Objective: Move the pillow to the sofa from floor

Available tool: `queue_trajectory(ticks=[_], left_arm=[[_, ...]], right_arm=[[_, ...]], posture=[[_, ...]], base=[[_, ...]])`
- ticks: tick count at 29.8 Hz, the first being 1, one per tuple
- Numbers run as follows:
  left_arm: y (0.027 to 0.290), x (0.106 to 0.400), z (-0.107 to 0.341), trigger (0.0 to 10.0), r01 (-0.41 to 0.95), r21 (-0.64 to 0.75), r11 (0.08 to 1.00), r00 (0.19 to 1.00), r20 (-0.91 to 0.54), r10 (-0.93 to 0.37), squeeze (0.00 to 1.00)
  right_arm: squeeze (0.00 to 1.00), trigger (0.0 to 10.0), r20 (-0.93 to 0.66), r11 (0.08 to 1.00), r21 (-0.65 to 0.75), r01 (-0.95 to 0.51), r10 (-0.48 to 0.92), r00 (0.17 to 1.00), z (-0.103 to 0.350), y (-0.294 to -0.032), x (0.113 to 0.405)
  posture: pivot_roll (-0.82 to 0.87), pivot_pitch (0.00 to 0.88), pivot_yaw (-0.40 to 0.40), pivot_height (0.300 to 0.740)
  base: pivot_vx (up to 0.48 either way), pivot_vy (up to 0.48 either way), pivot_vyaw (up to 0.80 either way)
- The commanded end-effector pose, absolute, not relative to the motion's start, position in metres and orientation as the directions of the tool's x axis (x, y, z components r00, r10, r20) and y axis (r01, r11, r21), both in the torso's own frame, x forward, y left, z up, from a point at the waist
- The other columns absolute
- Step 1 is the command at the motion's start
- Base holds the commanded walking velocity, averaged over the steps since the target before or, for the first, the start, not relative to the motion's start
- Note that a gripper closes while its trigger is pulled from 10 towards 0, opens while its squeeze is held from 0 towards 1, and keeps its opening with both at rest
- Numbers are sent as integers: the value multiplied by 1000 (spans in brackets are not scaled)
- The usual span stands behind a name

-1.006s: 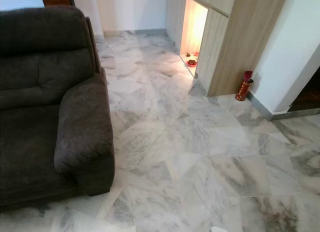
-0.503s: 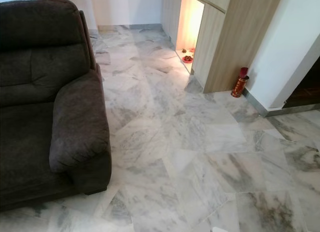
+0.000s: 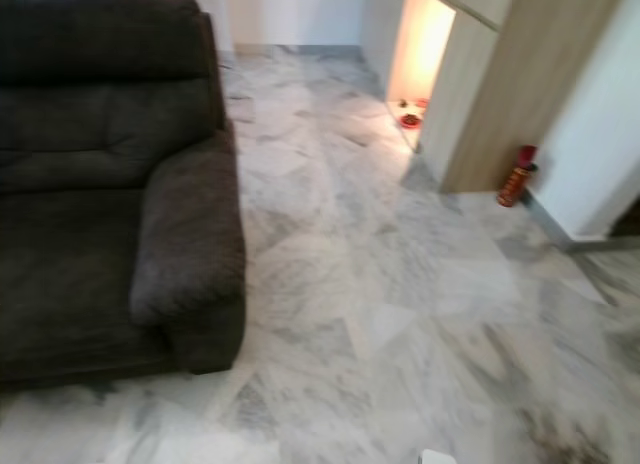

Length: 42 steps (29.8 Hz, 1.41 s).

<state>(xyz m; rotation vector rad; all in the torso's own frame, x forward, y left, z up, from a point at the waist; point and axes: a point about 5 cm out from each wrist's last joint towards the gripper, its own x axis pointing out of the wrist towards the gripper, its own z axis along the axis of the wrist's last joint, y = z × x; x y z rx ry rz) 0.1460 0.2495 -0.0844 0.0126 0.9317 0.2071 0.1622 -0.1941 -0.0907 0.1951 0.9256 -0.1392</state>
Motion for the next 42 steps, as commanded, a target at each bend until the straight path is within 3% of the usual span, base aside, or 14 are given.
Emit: queue_trajectory(ticks=[1, 14, 20, 33, 42], left_arm=[[249, 137, -88, 10000, -182, 98, 978, 544, -819, 184, 0], [240, 141, -90, 10000, -174, 90, 981, 547, -819, 173, 0], [224, 151, -90, 10000, -170, 78, 982, 558, -814, 161, 0], [191, 168, -90, 10000, -157, 60, 986, 556, -820, 139, 0], [207, 157, -92, 10000, -173, 68, 983, 545, -824, 153, 0]], right_arm=[[0, 10000, -809, 973, 109, 204, -33, 587, -92, -193, 159], [0, 10000, -807, 968, 130, 214, -22, 590, -92, -188, 162], [0, 10000, -803, 958, 144, 247, -33, 595, -92, -190, 161], [0, 10000, -810, 967, 132, 217, -21, 586, -92, -194, 161], [0, 10000, -810, 971, 136, 198, -6, 586, -92, -189, 161]], posture=[[85, 96, -27, 740], [87, 92, -20, 740], [87, 92, -22, 740], [82, 94, -25, 740], [85, 94, -23, 740]], base=[[0, 0, 800], [0, 0, 770], [0, 0, 0], [0, 325, 0], [0, 331, 0]])
